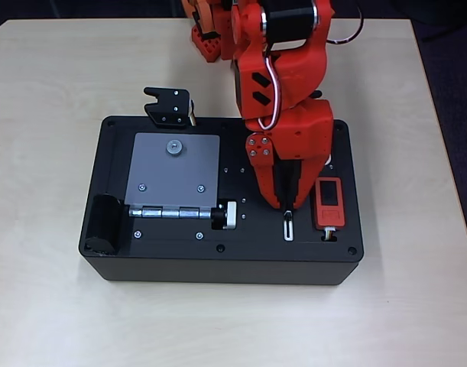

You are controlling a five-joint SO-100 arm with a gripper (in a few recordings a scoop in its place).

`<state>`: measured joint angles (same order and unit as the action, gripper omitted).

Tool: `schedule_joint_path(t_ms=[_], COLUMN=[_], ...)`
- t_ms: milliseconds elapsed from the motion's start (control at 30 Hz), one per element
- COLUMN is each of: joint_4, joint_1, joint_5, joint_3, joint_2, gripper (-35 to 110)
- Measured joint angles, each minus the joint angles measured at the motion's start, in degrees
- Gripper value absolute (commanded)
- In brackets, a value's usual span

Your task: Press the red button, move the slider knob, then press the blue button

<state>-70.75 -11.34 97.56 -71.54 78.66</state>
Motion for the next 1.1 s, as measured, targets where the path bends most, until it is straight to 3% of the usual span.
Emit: schedule_joint_path(t_ms=[1100], joint_4=[-0.3], joint_1=[0.8], joint_5=[-0.4], joint_3=[10.9], joint_2=[-8.6], gripper=[0])
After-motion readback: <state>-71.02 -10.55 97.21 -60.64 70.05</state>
